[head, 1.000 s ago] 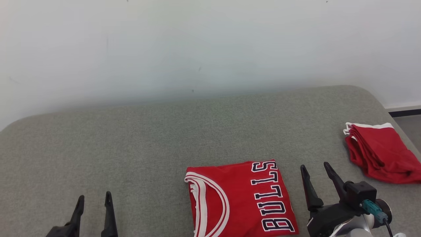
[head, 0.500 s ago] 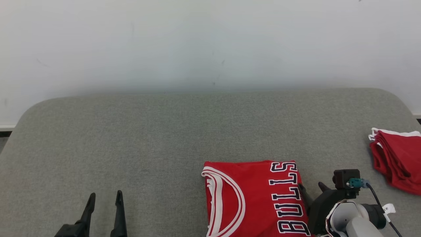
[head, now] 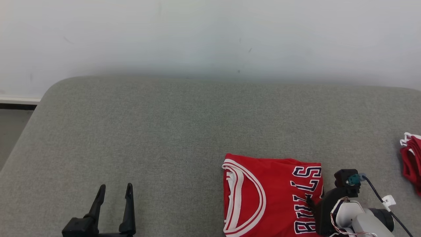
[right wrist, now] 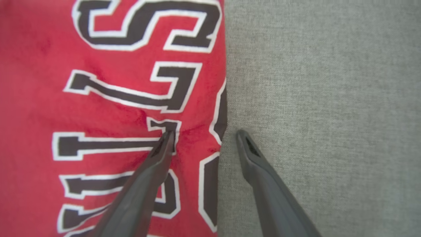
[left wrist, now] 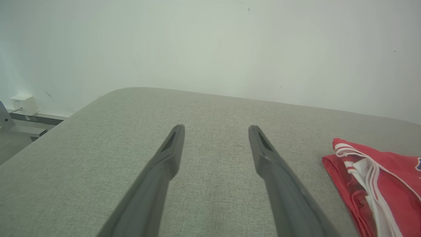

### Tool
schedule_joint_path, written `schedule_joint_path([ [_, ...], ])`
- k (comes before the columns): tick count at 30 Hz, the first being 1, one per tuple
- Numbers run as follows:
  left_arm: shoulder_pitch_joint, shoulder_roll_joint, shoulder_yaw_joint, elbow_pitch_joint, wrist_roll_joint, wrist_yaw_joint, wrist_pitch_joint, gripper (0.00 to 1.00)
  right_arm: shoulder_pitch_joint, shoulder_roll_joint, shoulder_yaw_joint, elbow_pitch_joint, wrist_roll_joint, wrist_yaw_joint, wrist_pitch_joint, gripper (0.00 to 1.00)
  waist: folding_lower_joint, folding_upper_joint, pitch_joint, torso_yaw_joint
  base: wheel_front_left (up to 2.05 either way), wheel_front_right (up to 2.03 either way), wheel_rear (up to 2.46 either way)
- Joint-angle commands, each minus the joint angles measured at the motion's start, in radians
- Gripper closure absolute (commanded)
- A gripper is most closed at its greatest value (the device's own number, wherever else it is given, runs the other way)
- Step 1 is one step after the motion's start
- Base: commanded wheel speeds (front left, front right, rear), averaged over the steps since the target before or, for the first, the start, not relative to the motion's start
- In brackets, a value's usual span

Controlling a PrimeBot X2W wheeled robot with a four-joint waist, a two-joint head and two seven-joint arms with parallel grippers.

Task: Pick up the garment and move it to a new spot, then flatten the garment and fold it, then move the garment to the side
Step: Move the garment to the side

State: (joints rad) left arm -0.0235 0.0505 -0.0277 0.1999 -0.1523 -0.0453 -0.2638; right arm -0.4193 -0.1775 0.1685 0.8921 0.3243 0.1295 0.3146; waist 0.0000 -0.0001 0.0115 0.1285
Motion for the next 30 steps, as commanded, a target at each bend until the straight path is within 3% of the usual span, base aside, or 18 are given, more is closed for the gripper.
schedule_joint_path([
  [1, -0.012, 0.0, 0.0, -0.005, -0.002, -0.002, 0.0, 0.0, 0.017, 0.011, 0.031, 0.024, 0.005, 0.002, 0.028, 1.0, 0.0, 0.0001, 0.013, 0.011, 0.0, 0.0, 0.0],
  [7, -0.031, 0.0, 0.004, -0.021, -0.003, 0.001, 0.0, 0.0, -0.089, -0.078, 0.126, -0.03, -0.024, -0.001, 0.046, 1.0, 0.0, 0.0001, 0.039, 0.001, 0.0, 0.0, 0.0],
  [13, -0.043, 0.0, -0.005, -0.06, -0.024, 0.017, 0.0, 0.0, -0.234, -0.16, 0.195, -0.111, 0.005, -0.001, 0.106, 1.0, 0.0, 0.0001, 0.068, -0.053, 0.0, 0.0, 0.0],
  [20, -0.069, 0.0, -0.042, -0.103, -0.045, 0.045, 0.0, 0.0, -0.351, -0.296, 0.208, -0.225, 0.028, -0.001, 0.229, 1.0, 0.0, 0.0001, 0.114, -0.15, 0.0, 0.0, 0.0],
  [30, -0.109, 0.0, -0.054, -0.133, -0.04, 0.052, 0.0, 0.0, -0.329, -0.444, 0.149, -0.391, 0.013, -0.001, 0.327, 1.0, 0.0, 0.0001, 0.179, -0.253, 0.0, 0.0, 0.0],
])
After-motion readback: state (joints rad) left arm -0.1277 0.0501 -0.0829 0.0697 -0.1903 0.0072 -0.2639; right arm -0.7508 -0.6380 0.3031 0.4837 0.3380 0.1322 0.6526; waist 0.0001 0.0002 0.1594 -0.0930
